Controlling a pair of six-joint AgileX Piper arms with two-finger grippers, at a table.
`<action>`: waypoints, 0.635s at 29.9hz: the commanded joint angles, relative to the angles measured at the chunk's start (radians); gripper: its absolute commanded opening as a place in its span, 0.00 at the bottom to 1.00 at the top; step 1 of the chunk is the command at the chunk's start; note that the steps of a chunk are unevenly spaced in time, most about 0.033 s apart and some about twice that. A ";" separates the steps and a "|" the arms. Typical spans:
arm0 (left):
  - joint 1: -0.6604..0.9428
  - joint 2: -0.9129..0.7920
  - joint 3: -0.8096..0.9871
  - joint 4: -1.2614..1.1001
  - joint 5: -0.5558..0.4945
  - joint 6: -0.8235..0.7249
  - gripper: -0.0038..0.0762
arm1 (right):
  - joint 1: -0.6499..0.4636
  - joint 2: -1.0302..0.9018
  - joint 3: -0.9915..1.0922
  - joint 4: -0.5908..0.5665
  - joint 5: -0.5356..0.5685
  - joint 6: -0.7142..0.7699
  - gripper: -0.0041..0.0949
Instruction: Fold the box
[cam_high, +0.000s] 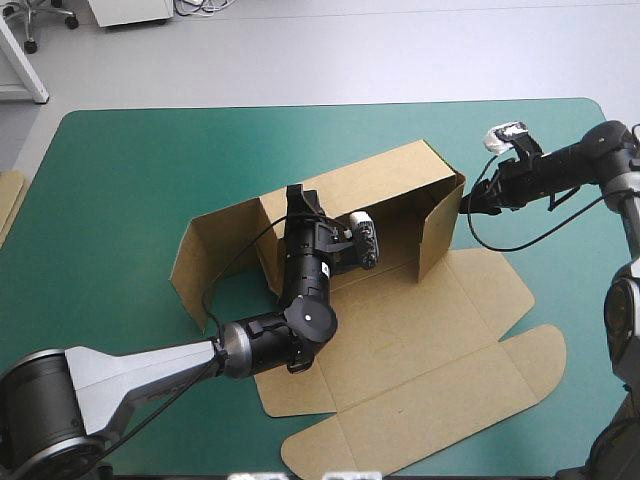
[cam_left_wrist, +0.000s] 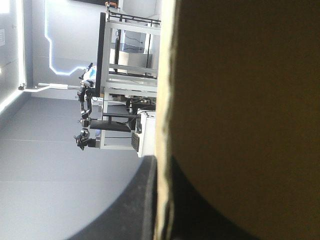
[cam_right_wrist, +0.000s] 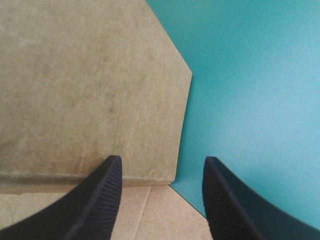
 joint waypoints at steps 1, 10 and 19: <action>-0.002 -0.042 -0.024 0.090 0.032 -0.015 0.04 | 0.014 -0.060 -0.020 0.050 0.030 -0.032 0.54; -0.002 -0.042 -0.024 0.093 0.032 -0.017 0.04 | 0.034 -0.060 -0.020 -0.050 0.032 0.026 0.54; -0.002 -0.042 -0.024 0.093 0.029 -0.017 0.04 | 0.115 -0.068 -0.020 -0.058 0.032 0.040 0.54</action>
